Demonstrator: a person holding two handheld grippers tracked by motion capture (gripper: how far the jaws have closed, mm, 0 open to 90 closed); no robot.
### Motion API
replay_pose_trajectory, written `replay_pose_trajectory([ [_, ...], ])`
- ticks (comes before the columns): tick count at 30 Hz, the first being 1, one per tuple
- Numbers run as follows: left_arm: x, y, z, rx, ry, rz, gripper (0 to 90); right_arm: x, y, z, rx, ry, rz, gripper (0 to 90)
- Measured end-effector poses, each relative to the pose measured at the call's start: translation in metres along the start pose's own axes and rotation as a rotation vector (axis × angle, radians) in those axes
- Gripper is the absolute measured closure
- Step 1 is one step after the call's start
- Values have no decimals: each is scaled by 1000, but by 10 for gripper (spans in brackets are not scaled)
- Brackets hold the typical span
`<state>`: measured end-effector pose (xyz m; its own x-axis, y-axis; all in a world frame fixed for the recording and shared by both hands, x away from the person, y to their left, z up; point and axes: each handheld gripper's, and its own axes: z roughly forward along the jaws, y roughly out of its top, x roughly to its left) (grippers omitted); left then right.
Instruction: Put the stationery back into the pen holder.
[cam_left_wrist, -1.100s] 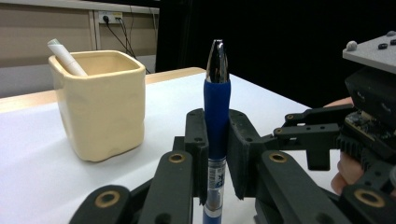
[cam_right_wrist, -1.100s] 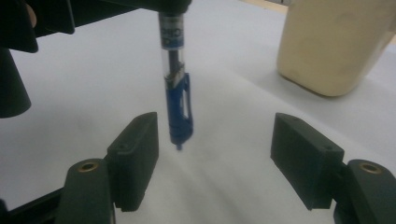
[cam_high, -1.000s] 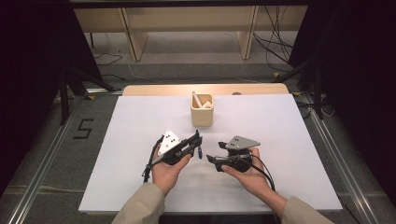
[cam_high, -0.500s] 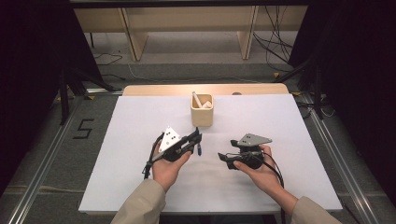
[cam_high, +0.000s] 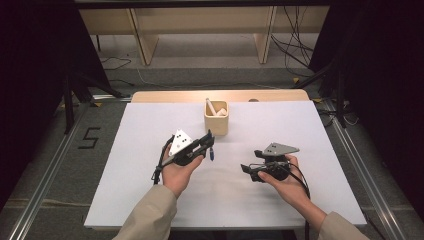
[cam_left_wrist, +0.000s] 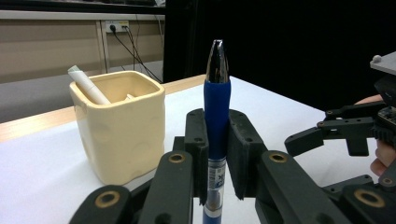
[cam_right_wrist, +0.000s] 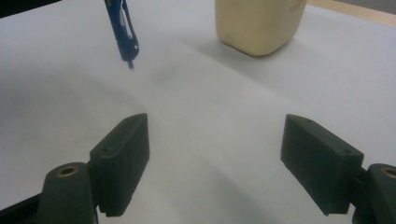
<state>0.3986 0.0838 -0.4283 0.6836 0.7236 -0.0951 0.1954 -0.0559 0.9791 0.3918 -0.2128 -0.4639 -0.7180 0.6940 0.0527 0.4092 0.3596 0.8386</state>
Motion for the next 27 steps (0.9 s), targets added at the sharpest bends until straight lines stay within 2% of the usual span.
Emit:
replay_pose_trajectory([
  [12,8,6,9,10,0,14,797,-9,-10,-16,-8,-39,26,245],
  [27,18,15,18,11,12,20,797,-15,-19,-29,-12,-42,34,239],
])
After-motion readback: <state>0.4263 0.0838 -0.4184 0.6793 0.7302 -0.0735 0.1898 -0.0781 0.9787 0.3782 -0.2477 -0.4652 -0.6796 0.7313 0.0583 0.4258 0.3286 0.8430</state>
